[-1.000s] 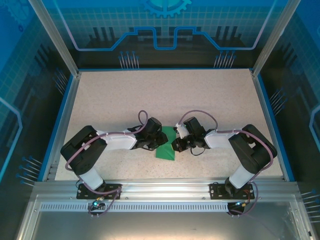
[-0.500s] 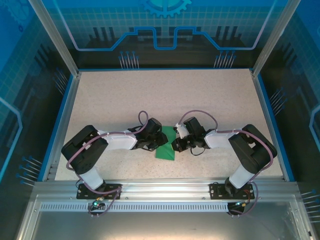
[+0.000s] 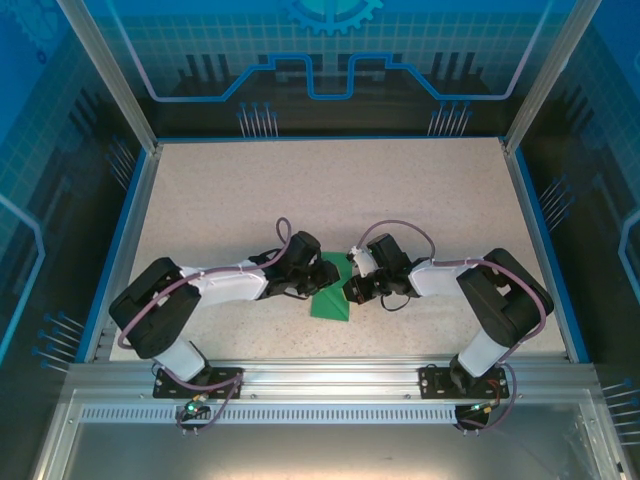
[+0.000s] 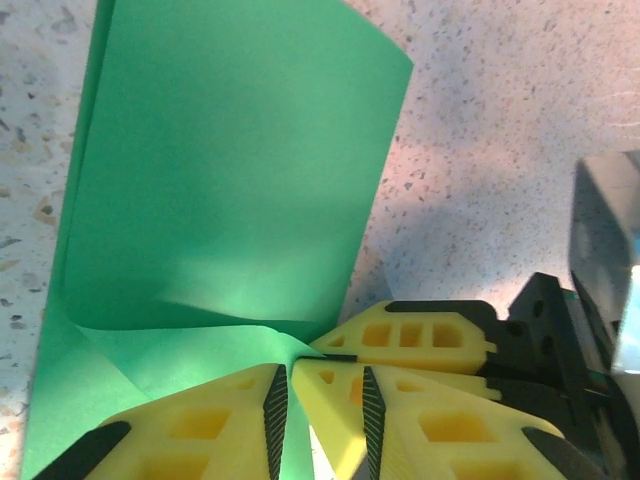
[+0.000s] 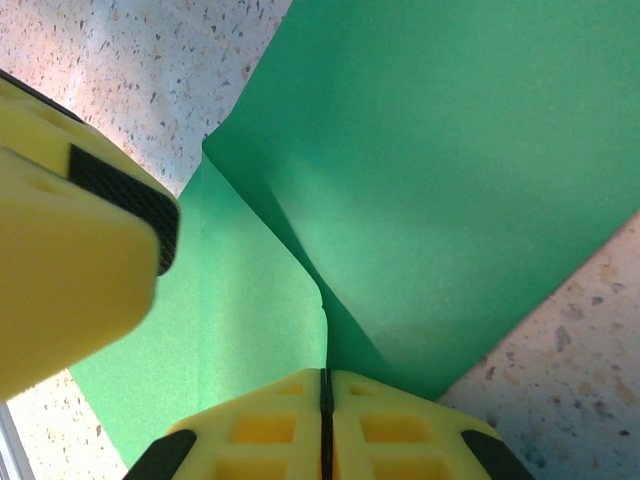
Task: Fold a paper plane with a square sheet of paper (pick it up from the middle)
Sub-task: Fold the triangle a second time at the center of the table.
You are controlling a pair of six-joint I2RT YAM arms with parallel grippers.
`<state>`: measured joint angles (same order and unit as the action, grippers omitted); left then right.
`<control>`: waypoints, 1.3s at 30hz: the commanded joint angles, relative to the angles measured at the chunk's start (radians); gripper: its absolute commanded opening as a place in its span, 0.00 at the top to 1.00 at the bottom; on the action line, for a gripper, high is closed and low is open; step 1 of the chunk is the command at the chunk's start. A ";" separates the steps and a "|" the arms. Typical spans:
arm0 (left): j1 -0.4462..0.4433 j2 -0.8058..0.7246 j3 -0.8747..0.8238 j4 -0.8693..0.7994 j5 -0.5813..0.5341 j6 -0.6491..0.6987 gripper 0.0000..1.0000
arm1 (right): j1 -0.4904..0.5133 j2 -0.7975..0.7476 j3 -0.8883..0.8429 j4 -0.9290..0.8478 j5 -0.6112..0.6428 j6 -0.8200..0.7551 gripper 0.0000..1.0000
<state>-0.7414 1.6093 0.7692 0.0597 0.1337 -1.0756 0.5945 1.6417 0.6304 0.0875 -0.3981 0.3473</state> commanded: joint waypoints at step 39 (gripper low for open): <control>-0.025 0.109 -0.005 -0.053 -0.009 -0.003 0.73 | 0.087 -0.154 0.026 -0.156 -0.103 0.105 0.86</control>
<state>-0.7555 1.7008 0.7696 0.0612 0.1314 -1.0977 0.6670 1.4494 0.6342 -0.0784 -0.4664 0.4274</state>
